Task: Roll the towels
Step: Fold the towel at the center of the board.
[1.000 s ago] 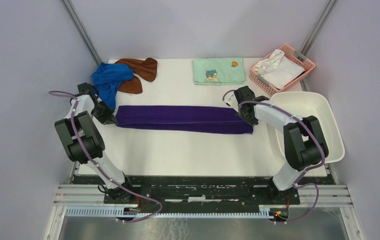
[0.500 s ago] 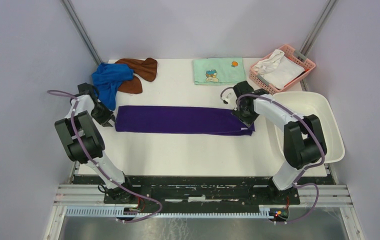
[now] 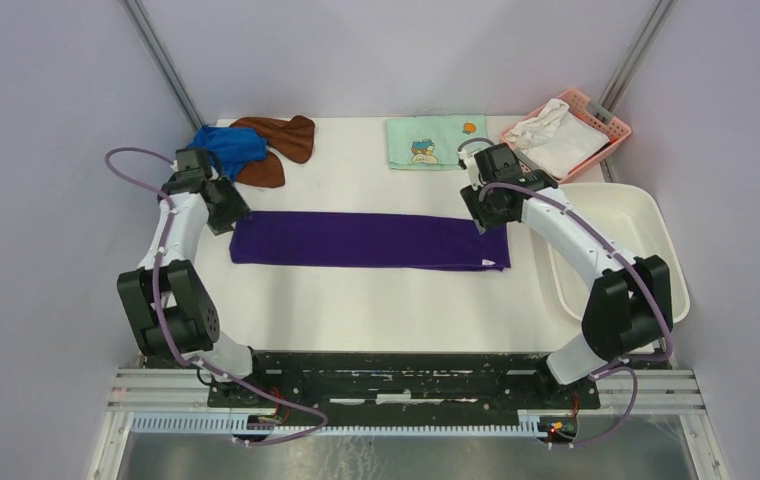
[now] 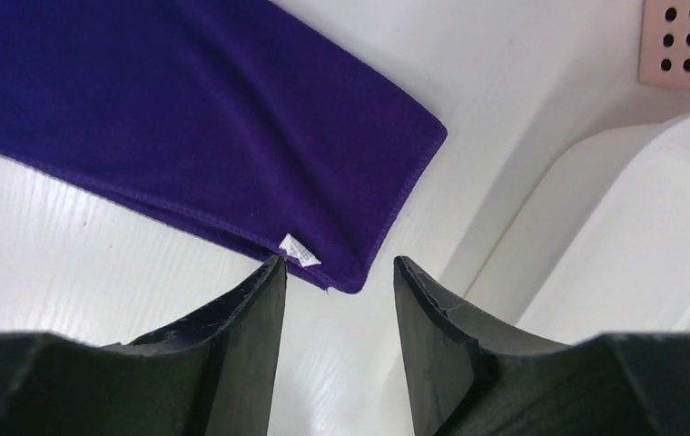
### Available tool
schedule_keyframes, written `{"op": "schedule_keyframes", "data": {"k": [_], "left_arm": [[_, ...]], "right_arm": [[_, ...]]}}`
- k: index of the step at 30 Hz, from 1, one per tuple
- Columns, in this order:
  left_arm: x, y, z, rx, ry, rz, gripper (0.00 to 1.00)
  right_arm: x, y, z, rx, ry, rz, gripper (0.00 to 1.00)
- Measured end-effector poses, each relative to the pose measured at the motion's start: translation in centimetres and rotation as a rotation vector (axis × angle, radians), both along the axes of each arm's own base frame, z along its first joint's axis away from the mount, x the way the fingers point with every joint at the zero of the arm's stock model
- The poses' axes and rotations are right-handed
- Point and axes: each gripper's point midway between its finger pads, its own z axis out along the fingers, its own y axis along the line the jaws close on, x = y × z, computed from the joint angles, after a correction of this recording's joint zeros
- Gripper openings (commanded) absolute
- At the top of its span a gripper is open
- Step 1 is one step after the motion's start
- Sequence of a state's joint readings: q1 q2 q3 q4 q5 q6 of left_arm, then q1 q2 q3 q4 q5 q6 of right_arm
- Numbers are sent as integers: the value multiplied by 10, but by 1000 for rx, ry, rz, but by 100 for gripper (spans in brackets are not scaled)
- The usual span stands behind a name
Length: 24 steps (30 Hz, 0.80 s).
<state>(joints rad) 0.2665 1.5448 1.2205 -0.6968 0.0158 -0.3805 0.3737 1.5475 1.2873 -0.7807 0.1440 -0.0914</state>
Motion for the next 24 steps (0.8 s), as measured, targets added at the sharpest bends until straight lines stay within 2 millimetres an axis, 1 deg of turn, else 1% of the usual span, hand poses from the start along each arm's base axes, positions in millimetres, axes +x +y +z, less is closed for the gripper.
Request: {"op": "schedule_keyframes", "data": {"k": [2, 4, 6, 9, 13, 17, 18, 20, 24], "left_arm": [[5, -17, -1, -3, -3, -49, 57], [13, -34, -6, -11, -10, -99, 57], [19, -42, -15, -21, 0, -125, 58], [26, -50, -40, -47, 40, -147, 58], [25, -54, -72, -80, 107, -156, 58], [25, -55, -90, -93, 144, -157, 58], [24, -55, -94, -95, 152, -157, 58], [23, -56, -102, -102, 174, -157, 58], [26, -59, -103, -120, 167, -161, 57]], "right_arm": [[2, -2, -8, 5, 3, -64, 56], [5, -4, -21, 8, 18, -128, 56], [7, -6, -34, 16, 39, -178, 56], [14, -10, -55, 38, 71, -260, 56], [25, -18, -87, 61, 118, -357, 56], [32, -33, -119, 83, 179, -455, 56], [34, -35, -122, 106, 196, -476, 56], [45, -42, -120, 134, 181, -511, 56], [70, -56, -121, 175, 168, -569, 57]]}}
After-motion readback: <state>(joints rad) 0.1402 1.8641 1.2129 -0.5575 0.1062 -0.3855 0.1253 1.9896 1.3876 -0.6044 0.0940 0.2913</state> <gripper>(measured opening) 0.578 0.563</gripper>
